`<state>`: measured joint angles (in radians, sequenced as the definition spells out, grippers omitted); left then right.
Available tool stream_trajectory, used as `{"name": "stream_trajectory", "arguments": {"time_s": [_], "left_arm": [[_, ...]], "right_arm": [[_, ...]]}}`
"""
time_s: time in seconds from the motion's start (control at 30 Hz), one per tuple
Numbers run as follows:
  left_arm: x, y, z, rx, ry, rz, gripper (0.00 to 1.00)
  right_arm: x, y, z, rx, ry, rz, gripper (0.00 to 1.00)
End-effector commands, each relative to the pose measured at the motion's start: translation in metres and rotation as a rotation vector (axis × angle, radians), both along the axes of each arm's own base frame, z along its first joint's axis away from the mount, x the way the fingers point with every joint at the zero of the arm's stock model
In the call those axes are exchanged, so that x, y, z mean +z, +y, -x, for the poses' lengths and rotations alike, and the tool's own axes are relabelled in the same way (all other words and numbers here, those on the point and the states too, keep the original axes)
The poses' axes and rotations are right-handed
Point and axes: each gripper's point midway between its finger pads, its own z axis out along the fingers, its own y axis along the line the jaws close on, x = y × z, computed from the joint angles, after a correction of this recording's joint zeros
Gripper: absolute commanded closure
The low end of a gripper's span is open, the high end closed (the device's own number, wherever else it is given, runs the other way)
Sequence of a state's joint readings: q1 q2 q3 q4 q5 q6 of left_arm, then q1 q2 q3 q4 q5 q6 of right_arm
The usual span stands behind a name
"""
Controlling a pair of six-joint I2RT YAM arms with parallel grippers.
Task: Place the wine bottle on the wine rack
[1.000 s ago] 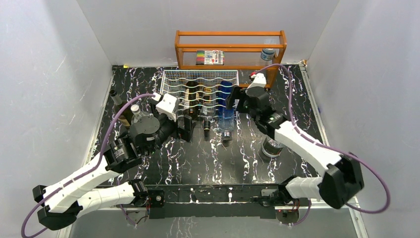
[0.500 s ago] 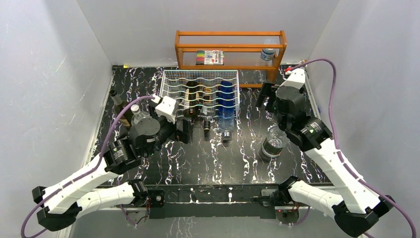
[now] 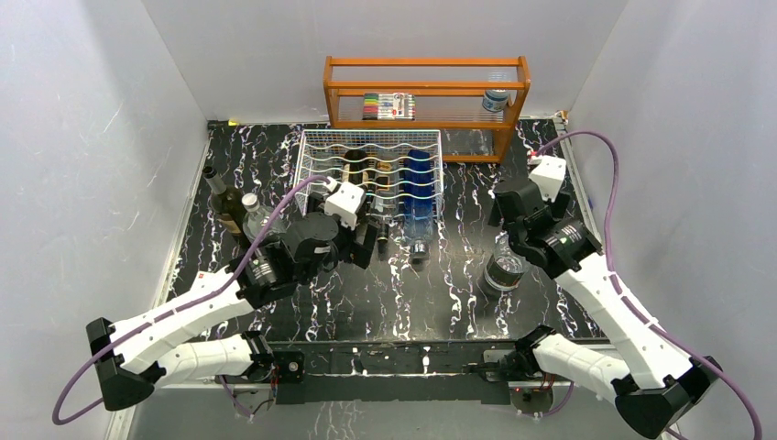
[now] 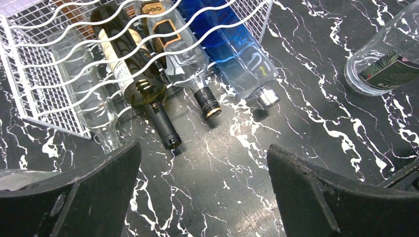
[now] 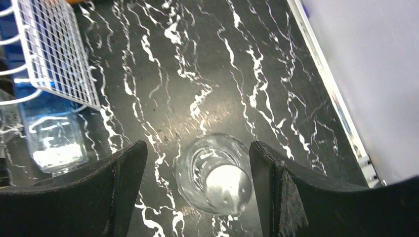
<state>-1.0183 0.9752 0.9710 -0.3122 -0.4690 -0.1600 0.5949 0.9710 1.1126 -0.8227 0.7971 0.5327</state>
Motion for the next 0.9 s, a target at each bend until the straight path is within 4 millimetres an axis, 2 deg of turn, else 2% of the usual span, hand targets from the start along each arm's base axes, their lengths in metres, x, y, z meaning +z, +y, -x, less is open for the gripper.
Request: {"name": "stream_trajectory", "arguments": {"time_s": [0.0, 0.1, 0.17, 0.3, 0.4, 0.5, 0.6, 0.7, 0.87], "left_arm": [[0.008, -0.012, 0.000, -0.030, -0.001, 0.047, 0.02], [0.004, -0.016, 0.001, -0.037, 0.016, 0.061, 0.02], [0.004, -0.018, 0.002, -0.044, 0.025, 0.072, 0.02], [0.003, -0.021, 0.006, -0.066, 0.043, 0.086, 0.02], [0.002, -0.024, 0.008, -0.080, 0.048, 0.095, 0.02], [0.001, -0.027, 0.008, -0.087, 0.048, 0.106, 0.02], [0.000, -0.030, 0.007, -0.079, 0.055, 0.120, 0.02], [-0.006, -0.037, 0.007, -0.071, 0.092, 0.147, 0.02], [-0.031, -0.057, 0.013, -0.080, 0.203, 0.206, 0.02]], "right_arm": [[-0.009, -0.018, 0.017, -0.110, 0.003, -0.037, 0.16], [-0.023, -0.015, 0.023, -0.107, 0.032, -0.063, 0.19], [-0.029, -0.013, 0.024, -0.097, 0.043, -0.079, 0.25], [-0.030, -0.011, 0.024, -0.070, 0.027, -0.084, 0.51], [-0.024, -0.010, 0.022, -0.046, -0.011, -0.093, 0.68], [-0.017, 0.002, 0.020, 0.024, -0.020, -0.120, 0.82], [-0.013, 0.021, 0.019, 0.120, -0.014, -0.176, 0.88], [-0.004, 0.044, 0.019, 0.218, -0.020, -0.262, 0.90], [0.004, 0.073, 0.021, 0.306, -0.017, -0.392, 0.91]]}}
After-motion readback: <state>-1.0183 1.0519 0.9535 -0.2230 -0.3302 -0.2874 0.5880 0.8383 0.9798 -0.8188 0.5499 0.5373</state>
